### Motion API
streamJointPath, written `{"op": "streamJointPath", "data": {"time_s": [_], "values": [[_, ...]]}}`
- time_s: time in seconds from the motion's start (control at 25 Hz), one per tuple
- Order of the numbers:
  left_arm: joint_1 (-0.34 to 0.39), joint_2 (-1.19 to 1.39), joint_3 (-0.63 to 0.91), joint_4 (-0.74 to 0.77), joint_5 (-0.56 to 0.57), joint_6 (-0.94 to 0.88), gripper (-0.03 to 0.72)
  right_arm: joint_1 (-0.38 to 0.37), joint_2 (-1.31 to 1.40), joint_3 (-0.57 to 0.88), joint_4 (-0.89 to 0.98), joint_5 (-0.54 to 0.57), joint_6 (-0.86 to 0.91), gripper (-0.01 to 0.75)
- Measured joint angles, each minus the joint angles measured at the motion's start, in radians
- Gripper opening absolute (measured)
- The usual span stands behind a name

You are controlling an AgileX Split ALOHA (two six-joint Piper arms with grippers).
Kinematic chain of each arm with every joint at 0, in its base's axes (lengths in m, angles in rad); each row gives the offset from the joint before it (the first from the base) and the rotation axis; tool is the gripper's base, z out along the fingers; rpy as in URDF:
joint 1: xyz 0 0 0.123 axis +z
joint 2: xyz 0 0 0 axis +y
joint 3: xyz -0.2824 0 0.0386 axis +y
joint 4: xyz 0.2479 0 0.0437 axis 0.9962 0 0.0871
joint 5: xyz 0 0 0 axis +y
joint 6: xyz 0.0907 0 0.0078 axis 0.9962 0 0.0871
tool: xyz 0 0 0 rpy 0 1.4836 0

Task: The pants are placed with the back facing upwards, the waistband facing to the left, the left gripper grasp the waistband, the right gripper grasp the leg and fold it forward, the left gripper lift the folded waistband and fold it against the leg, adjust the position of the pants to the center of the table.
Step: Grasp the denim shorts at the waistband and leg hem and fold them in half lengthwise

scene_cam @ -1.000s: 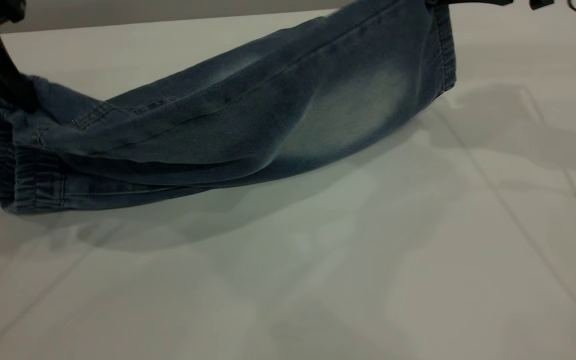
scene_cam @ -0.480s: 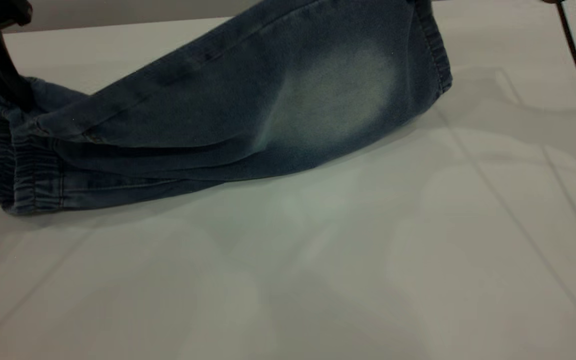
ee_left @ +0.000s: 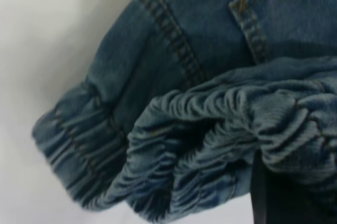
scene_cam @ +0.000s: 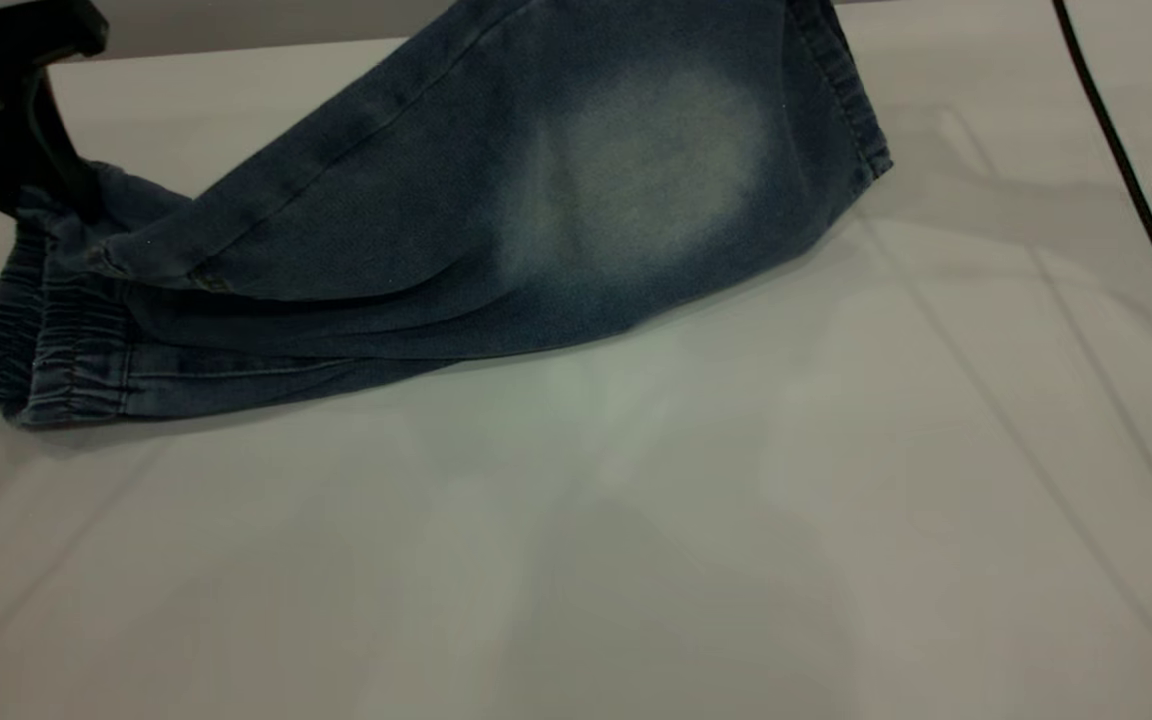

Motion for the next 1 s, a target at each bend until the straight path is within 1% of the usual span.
{"op": "streamJointPath", "data": {"time_s": [0.24, 0.48, 0.68, 0.84, 0.92, 1.0], "values": [[0.000, 0.043, -0.107, 0.021, 0.035, -0.002, 0.148, 0.024, 0.062, -0.096, -0.001, -0.011, 0.004, 0.018], [0.009, 0.074, -0.138, 0.080, 0.040, -0.049, 0.148, 0.031, 0.121, -0.171, -0.002, -0.025, 0.006, 0.018], [0.009, 0.083, -0.138, 0.074, 0.021, -0.064, 0.148, 0.030, 0.135, -0.173, -0.004, -0.079, 0.001, 0.018], [0.009, 0.084, -0.138, 0.102, 0.020, -0.076, 0.148, 0.030, 0.145, -0.173, -0.005, -0.102, -0.002, 0.020], [0.009, 0.084, -0.138, 0.104, 0.020, -0.075, 0.148, 0.030, 0.146, -0.173, -0.005, -0.104, -0.002, 0.036], [0.009, 0.084, -0.138, 0.126, 0.013, -0.075, 0.148, 0.030, 0.146, -0.173, -0.005, -0.107, -0.002, 0.070]]}}
